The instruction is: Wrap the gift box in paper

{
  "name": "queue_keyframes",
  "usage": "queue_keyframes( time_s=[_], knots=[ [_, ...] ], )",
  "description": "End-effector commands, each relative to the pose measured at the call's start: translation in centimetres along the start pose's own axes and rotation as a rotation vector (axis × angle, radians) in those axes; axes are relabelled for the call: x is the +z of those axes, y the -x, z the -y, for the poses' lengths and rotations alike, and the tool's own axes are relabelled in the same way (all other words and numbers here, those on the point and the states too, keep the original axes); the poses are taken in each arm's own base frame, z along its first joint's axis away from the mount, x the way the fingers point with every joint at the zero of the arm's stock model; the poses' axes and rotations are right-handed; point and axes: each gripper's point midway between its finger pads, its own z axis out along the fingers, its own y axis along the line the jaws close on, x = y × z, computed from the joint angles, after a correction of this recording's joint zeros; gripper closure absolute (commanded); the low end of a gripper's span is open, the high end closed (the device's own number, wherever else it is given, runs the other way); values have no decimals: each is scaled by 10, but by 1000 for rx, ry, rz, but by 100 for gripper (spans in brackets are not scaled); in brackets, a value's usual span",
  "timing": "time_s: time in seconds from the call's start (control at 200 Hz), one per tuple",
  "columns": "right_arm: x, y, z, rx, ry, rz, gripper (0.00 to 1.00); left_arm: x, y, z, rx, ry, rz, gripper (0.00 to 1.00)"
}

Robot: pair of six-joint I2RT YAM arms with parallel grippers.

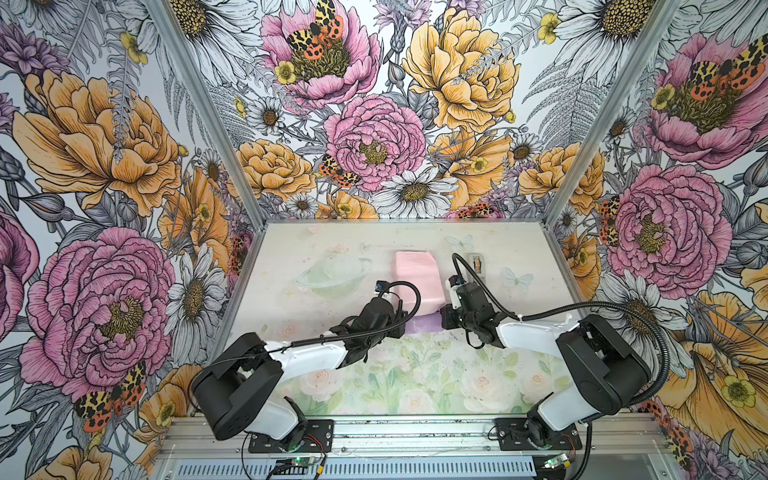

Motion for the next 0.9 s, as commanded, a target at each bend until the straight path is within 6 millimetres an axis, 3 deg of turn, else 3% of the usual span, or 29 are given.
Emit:
queue_keyframes(
  time_s=[0.0, 0.19, 0.48, 0.7, 0.896],
  knots=[
    [-7, 9, -13, 32, 19, 57, 96, -14, 4, -20, -54, 40, 33, 41],
    [-4, 3, -7, 21, -44, 40, 96, -16, 2, -37, -52, 46, 20, 41],
    [-6, 4, -8, 10, -53, 38, 91, 17, -11, -19, -8, 0, -58, 47],
    [-5, 4, -9, 1, -47, 34, 91, 31, -6, -9, 10, 0, -51, 51],
    [-7, 6, -11, -4, -43, 26, 88, 41, -9, -13, 33, 33, -59, 65]
  ],
)
